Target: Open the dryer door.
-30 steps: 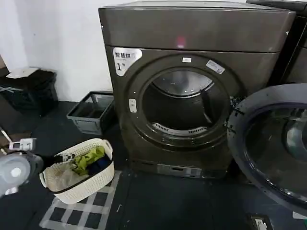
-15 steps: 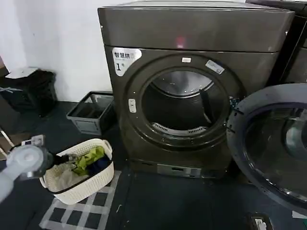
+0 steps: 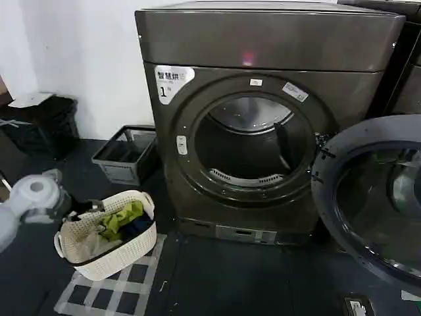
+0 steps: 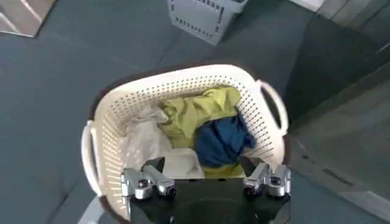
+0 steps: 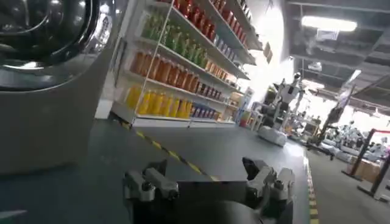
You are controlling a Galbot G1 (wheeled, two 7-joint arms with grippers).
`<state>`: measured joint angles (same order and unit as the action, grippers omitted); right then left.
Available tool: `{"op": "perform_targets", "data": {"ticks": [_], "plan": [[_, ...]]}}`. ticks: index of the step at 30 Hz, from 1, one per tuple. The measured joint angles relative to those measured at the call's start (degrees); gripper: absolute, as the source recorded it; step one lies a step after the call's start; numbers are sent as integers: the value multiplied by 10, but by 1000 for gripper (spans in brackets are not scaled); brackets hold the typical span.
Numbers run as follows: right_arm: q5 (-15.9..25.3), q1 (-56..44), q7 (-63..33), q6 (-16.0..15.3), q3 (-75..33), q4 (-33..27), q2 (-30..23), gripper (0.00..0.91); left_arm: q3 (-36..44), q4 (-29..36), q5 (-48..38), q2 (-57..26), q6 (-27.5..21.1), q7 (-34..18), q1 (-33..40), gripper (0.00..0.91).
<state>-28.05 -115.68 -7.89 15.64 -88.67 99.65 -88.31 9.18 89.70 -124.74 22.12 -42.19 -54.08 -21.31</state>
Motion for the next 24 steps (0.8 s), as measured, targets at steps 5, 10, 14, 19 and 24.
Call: {"op": "perform_targets", "data": {"ticks": [5,10,14,19,24], "plan": [[8,0,1,6,1,-7,-1,907,26,-21,-8,12,0,-1,41,907],[7,0,2,10,0,-10,-4,907,40,-27,-9,18,0,-1,57,907],[7,0,0,9,-1,-12,-4,907,44,-31,-13,18,0,-1,63,907],[7,2,-4,9,-2,-13,-4,907,48,-32,-13,17,0,0,66,907],[4,1,-8,9,-6,-15,-4,907,53,-33,-12,18,0,1,67,907]]}}
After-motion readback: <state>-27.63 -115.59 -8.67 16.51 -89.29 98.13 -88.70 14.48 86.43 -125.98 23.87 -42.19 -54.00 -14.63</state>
